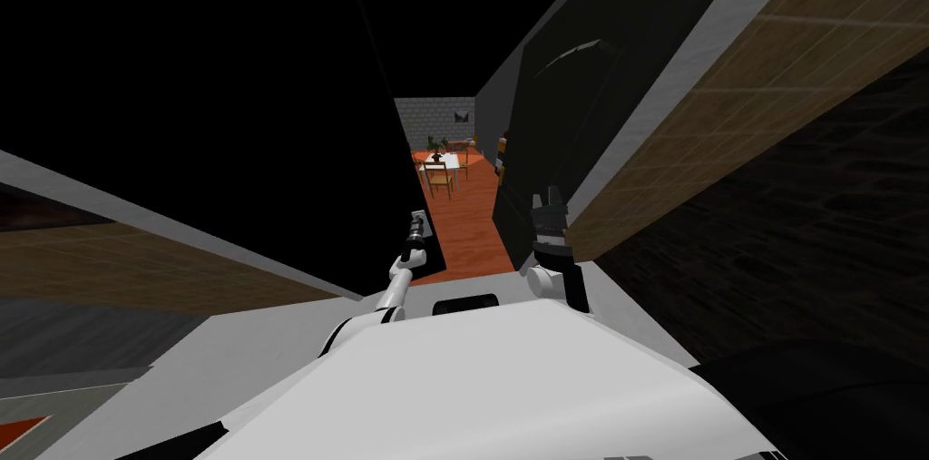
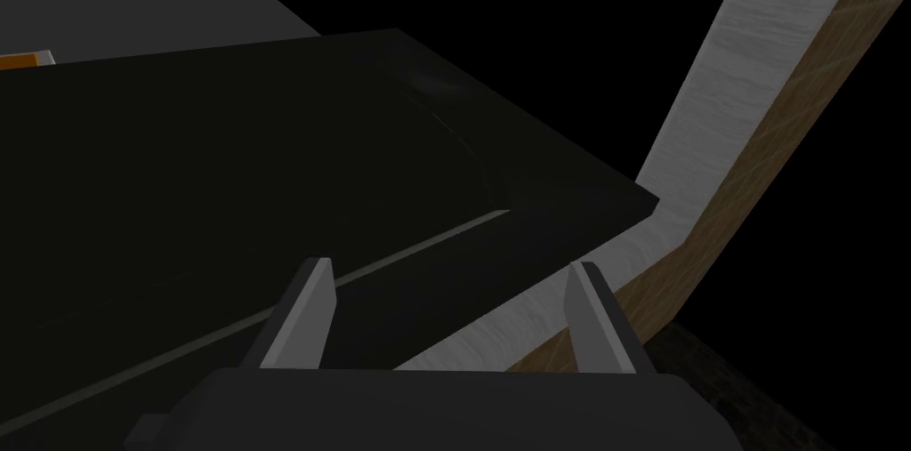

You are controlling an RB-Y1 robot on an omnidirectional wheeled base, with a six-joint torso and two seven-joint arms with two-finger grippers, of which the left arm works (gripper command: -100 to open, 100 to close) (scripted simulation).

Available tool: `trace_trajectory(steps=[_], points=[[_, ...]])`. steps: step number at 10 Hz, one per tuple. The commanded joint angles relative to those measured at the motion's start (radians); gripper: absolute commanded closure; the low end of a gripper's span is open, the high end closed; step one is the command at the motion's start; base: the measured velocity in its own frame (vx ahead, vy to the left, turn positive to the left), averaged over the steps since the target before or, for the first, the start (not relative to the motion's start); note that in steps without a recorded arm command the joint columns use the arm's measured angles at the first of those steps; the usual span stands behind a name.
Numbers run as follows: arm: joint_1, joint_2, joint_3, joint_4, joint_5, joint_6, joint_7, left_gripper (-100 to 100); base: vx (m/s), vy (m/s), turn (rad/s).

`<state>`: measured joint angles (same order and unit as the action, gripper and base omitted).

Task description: Push the door open

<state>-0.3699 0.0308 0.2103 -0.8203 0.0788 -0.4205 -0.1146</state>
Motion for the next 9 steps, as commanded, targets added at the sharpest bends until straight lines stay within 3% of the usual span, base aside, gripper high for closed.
trace_trajectory(steps=[1,4,5,9], points=[[0.003,-0.001,0.0,0.002,0.0,0.001,0.0,100,-0.027,0.0,-0.006],[0.003,-0.001,0.0,0.002,0.0,0.001,0.0,100,-0.01,-0.001,0.0],[0.013,0.011,0.022,-0.007,0.02,0.005,-0.021,100,0.087,-0.037,-0.062],[0.027,0.028,0.065,-0.028,0.059,0.007,-0.06,100,0.164,-0.027,-0.031]])
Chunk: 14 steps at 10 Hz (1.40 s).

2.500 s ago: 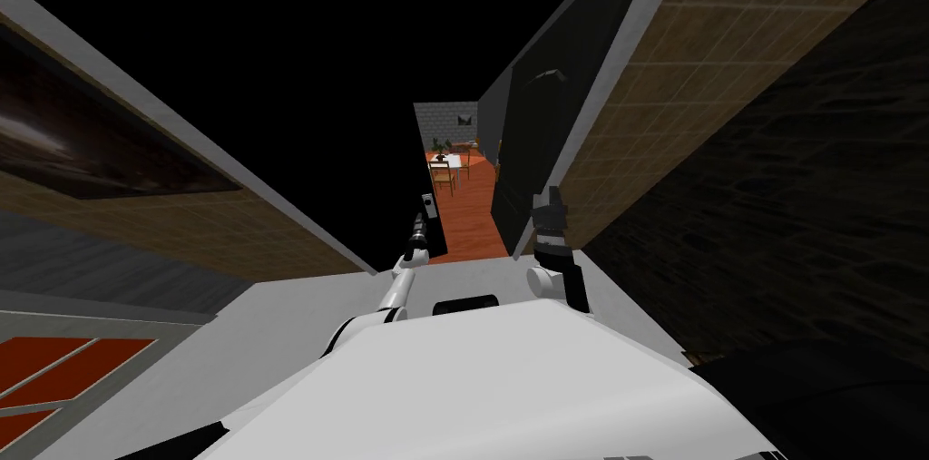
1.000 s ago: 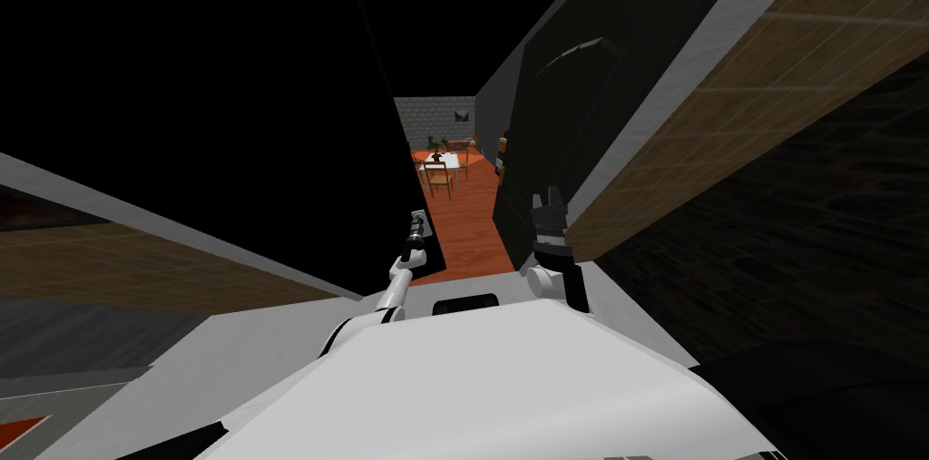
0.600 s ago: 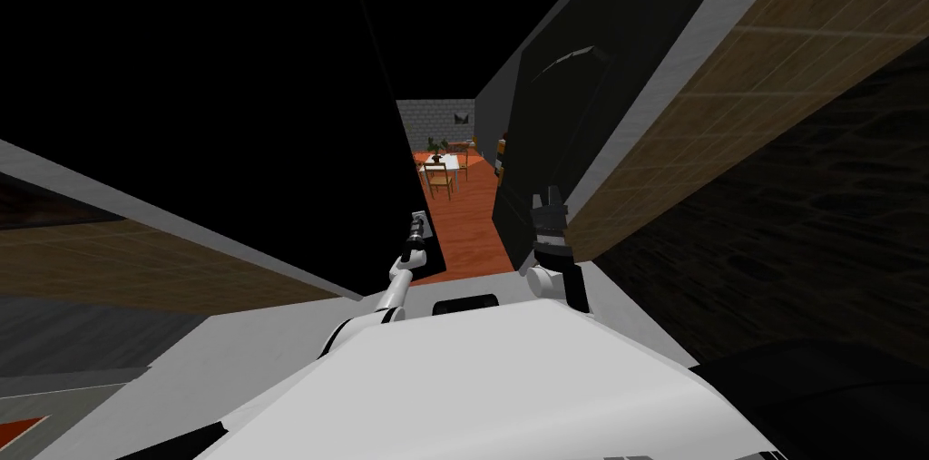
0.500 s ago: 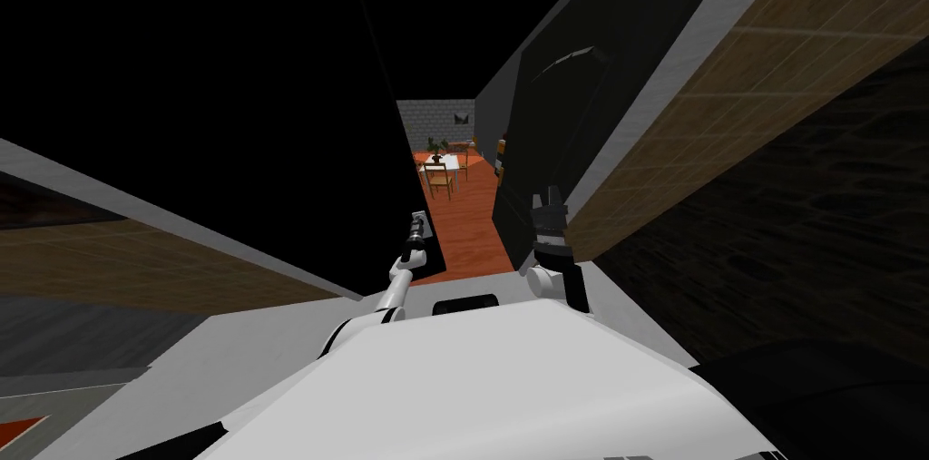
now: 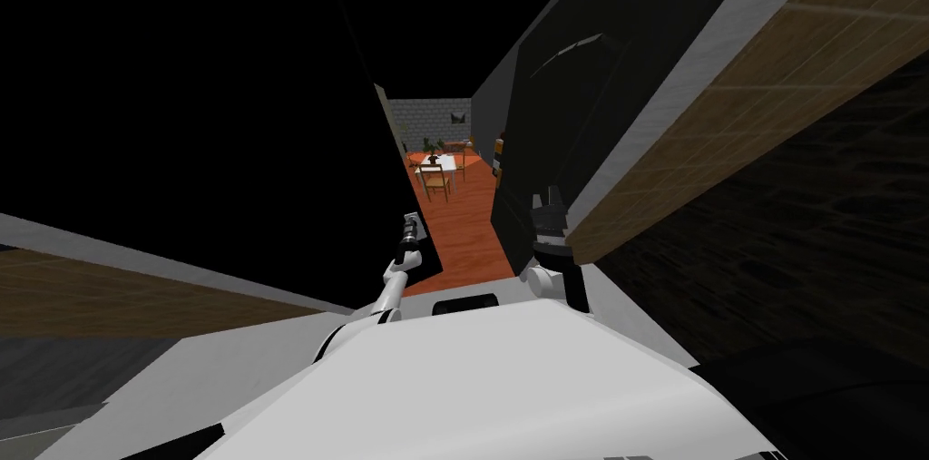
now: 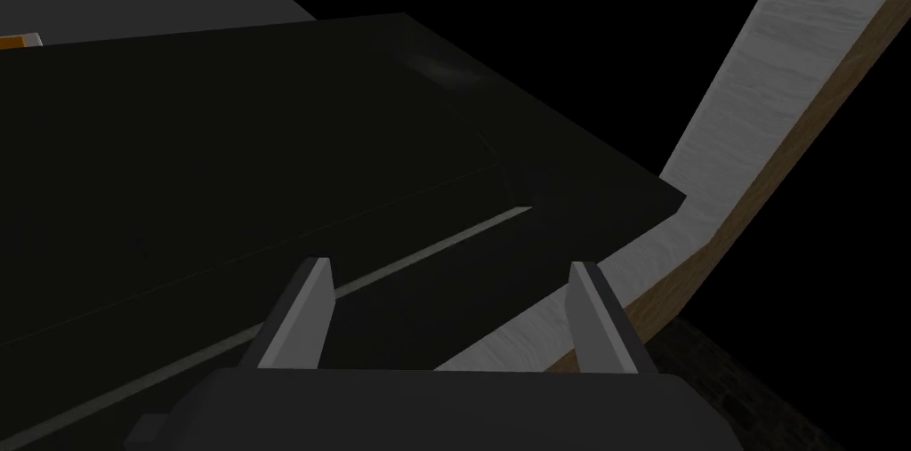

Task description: Push the door open

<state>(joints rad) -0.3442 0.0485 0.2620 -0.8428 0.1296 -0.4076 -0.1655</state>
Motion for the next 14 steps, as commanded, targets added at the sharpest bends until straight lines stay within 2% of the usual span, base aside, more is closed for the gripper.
trace_trajectory(steps=[1,4,7,10,14], points=[[0.009,0.018,0.036,-0.016,0.029,-0.004,-0.03,100,0.184,-0.04,-0.061],[0.02,0.027,0.07,-0.033,0.06,-0.002,-0.061,100,0.164,-0.028,-0.031],[0.036,0.035,0.117,-0.056,0.103,0.001,-0.104,100,0.138,-0.026,-0.041],[0.046,0.039,0.147,-0.07,0.129,0.003,-0.131,100,0.125,-0.021,-0.019],[0.066,0.043,0.208,-0.1,0.184,0.007,-0.187,100,0.137,-0.021,-0.028]])
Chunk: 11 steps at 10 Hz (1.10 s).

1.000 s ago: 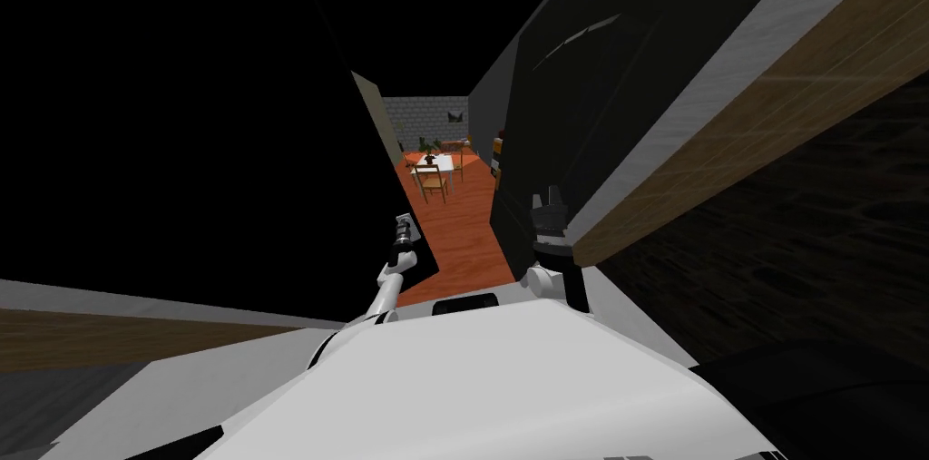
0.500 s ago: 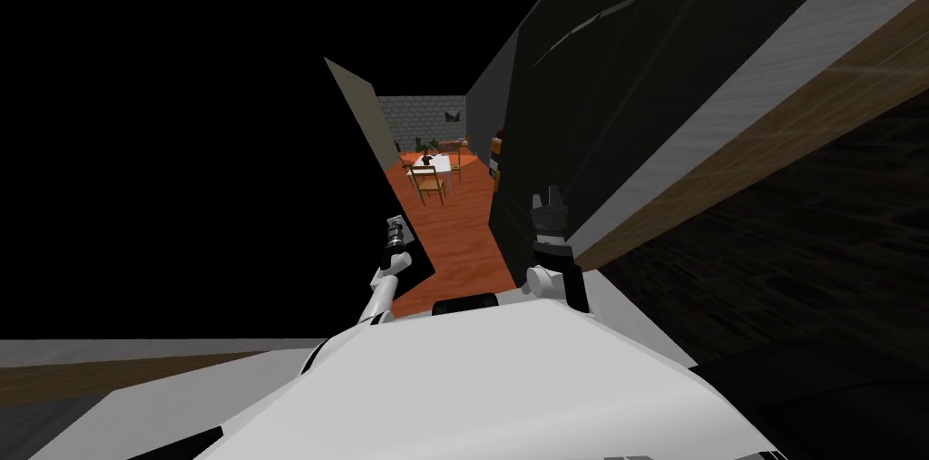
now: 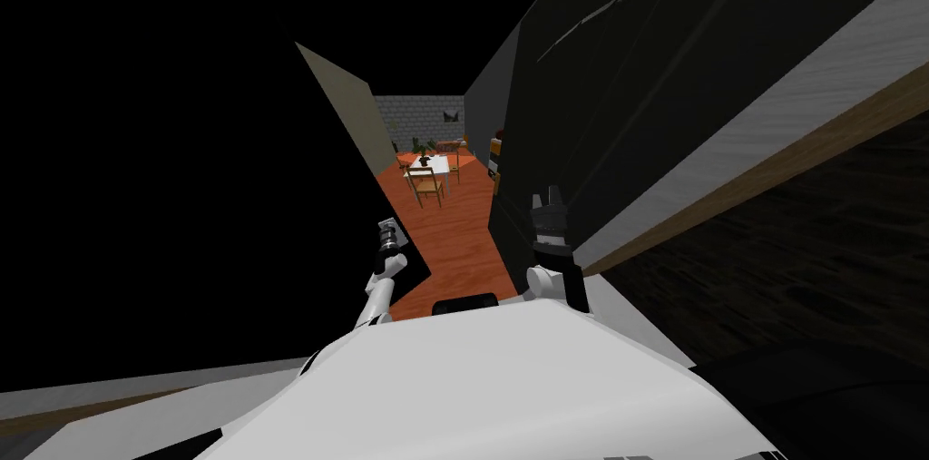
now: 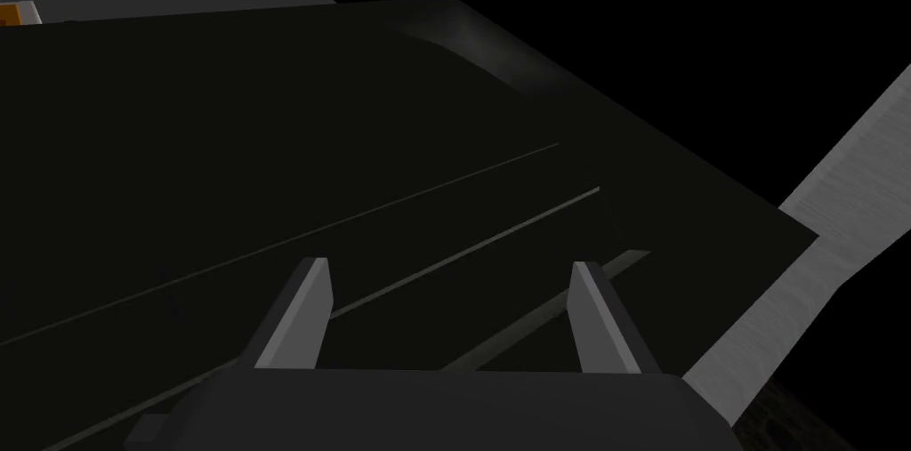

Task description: Push the door open

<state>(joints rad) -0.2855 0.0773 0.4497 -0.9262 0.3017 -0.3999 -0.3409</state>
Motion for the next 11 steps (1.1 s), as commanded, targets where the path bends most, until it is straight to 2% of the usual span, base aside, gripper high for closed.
trace_trajectory(steps=[1,5,11], points=[[0.01,0.014,0.03,-0.021,0.021,0.0,-0.02,100,0.134,-0.018,-0.042],[0.027,0.013,0.079,-0.045,0.066,0.003,-0.065,100,0.127,-0.02,-0.019],[0.06,-0.001,0.179,-0.093,0.155,0.009,-0.155,100,0.177,-0.01,-0.027]])
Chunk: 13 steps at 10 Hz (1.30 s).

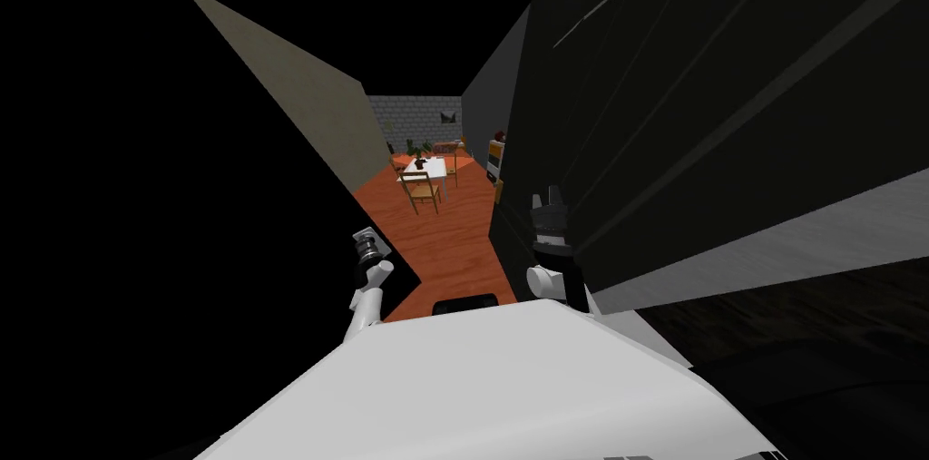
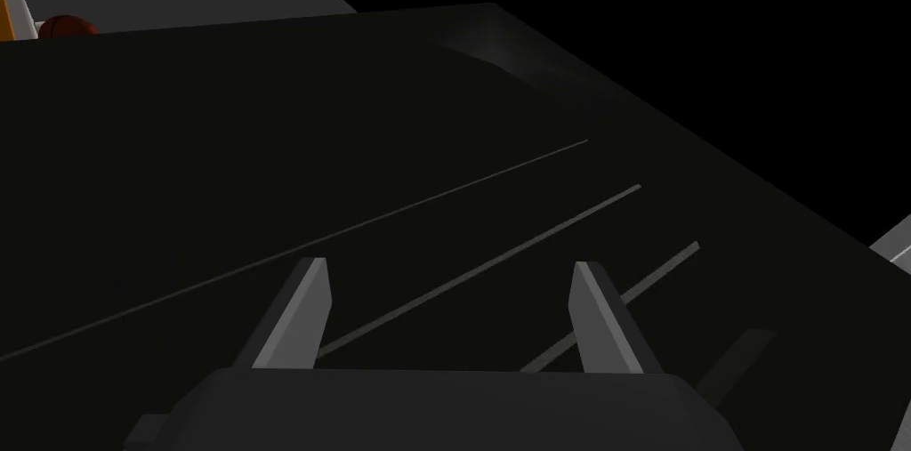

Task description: Push the door open

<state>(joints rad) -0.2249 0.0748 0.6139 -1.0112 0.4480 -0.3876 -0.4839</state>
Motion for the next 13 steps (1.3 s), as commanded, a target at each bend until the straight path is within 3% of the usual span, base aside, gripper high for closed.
trace_trajectory(steps=[1,2,4,5,6,8,13], points=[[0.005,-0.003,0.032,-0.017,0.025,-0.002,-0.028,100,0.182,0.003,-0.025],[0.005,-0.003,0.032,-0.017,0.025,-0.002,-0.028,100,0.13,-0.007,0.002],[0.016,-0.013,0.065,-0.033,0.054,0.0,-0.058,100,0.146,-0.01,-0.019],[0.011,-0.008,0.056,-0.017,0.046,-0.005,-0.048,100,0.071,-0.004,0.025],[0.014,-0.003,0.08,-0.023,0.057,-0.007,-0.063,100,0.099,0.017,0.029],[0.014,-0.002,0.085,-0.024,0.06,-0.008,-0.066,100,0.14,0.031,0.021],[0.019,-0.003,0.167,-0.044,0.097,-0.015,-0.115,100,0.193,0.059,0.027]])
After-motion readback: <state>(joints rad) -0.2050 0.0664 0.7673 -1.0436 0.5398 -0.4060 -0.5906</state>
